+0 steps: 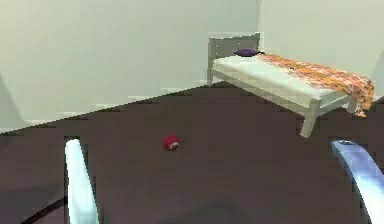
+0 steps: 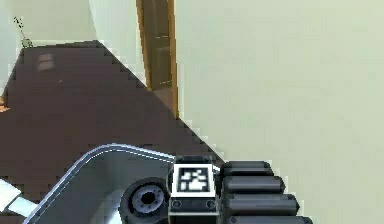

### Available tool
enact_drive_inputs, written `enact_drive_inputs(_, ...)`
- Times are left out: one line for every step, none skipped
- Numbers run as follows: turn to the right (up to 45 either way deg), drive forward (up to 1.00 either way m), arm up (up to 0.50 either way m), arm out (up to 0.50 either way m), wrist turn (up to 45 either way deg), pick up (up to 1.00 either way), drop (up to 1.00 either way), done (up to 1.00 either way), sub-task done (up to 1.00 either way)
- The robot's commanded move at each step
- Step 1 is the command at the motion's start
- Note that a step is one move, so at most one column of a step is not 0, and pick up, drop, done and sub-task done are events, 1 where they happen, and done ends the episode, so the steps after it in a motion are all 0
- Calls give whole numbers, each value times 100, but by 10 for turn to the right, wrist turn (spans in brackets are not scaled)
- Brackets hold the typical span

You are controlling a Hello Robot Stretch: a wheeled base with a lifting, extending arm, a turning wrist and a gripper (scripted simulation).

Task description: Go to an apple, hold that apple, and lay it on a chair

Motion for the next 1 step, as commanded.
enact_drive_inputs(60, 0, 0, 0, 0, 0, 0, 0, 0)
